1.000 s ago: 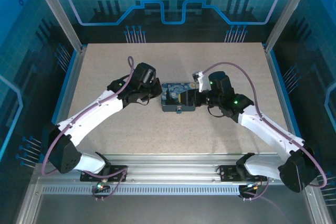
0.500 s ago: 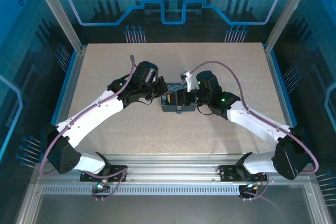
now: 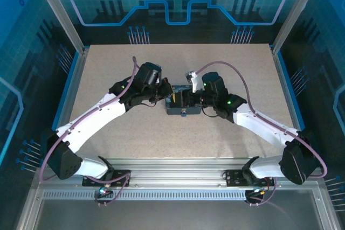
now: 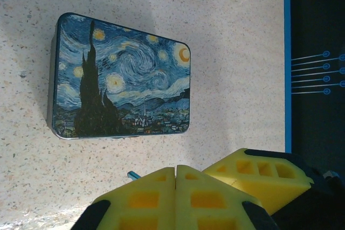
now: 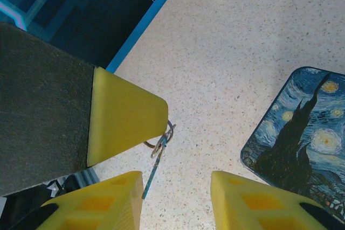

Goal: Unlock the padlock with the key

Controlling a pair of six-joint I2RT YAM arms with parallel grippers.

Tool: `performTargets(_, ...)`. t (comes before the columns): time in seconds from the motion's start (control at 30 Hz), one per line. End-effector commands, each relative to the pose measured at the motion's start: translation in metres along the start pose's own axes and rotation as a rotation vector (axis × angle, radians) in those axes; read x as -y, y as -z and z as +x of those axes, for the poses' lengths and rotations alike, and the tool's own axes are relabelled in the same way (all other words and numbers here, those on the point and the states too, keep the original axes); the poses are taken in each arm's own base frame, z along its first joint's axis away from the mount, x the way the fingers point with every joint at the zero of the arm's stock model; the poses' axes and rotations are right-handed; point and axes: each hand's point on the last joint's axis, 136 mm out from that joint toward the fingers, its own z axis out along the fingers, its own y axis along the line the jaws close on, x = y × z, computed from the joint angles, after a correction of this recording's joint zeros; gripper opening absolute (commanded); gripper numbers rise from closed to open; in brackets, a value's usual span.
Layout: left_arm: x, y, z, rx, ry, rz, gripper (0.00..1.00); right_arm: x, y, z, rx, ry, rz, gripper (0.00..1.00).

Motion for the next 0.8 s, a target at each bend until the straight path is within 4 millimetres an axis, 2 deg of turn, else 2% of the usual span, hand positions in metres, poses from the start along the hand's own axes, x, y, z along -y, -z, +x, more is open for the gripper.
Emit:
performTargets(0.0, 0.021, 0.016, -0.002, 0.009, -0.006, 0.072, 0.00, -0.016, 0.005, -0.022, 0.063, 0.026, -0.032, 0.40)
performTargets(0.1, 0.021, 0.016, -0.002, 0.008, -0.008, 0.070, 0.00, -0.019, 0.007, -0.024, 0.073, 0.029, -0.040, 0.41)
performTargets(0.33, 0.024, 0.015, 0.000, 0.002, 0.002, 0.088, 0.00, -0.017, 0.003, -0.025, 0.066, 0.017, -0.042, 0.32)
performTargets(0.57, 0.028, 0.017, 0.002, 0.000, 0.010, 0.114, 0.00, -0.015, 0.001, -0.029, 0.072, 0.005, -0.046, 0.05)
performTargets(0.67, 0.024, 0.023, -0.002, 0.030, 0.007, 0.104, 0.01, -0.012, 0.003, -0.029, 0.064, -0.011, -0.039, 0.00)
performTargets(0.77, 0.018, 0.028, -0.007, 0.056, 0.010, 0.106, 0.23, -0.011, 0.008, -0.026, 0.048, -0.015, -0.036, 0.00)
